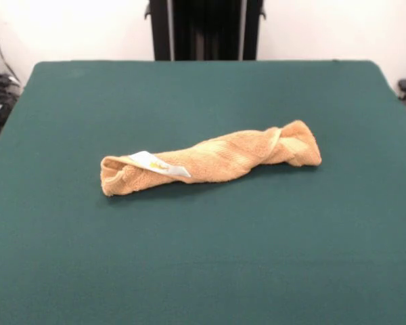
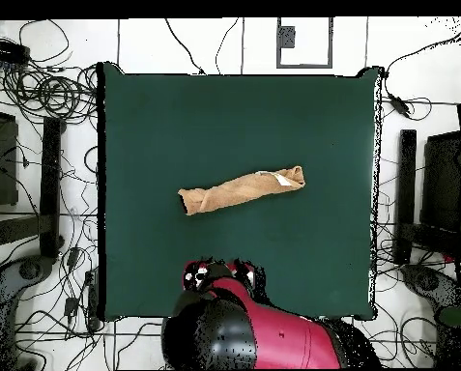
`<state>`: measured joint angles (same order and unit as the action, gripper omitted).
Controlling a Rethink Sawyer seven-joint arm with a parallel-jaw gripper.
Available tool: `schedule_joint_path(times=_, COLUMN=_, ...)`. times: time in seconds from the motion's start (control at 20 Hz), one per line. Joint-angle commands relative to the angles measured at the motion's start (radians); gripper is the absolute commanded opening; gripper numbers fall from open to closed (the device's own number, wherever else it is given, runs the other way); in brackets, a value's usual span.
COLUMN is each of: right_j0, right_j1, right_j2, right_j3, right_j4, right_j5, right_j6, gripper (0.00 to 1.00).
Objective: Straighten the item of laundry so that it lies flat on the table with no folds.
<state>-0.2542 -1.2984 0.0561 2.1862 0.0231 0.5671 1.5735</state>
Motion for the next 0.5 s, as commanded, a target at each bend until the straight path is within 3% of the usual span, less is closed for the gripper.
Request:
schedule_joint_path(times=0.05, right_j0=-0.088, right_j1=0.066, right_j2=0.170, right_j3=0.082, right_j4=0.032, right_j5=0.012, right_j6=-0.177, gripper=1.00)
schedule_joint_path(times=0.3, right_j0=-0.224, right_j1=0.160, right_j2=0.269, right_j3=-0.011, right_j4=-0.036, right_j5=0.054, right_j6=-0.268, gripper=1.00)
schedule_joint_path(times=0.5, right_j0=-0.265, right_j1=0.238, right_j2=0.317, right_j3=-0.002, right_j4=-0.077, right_j5=0.002, right_j6=-0.211, gripper=1.00)
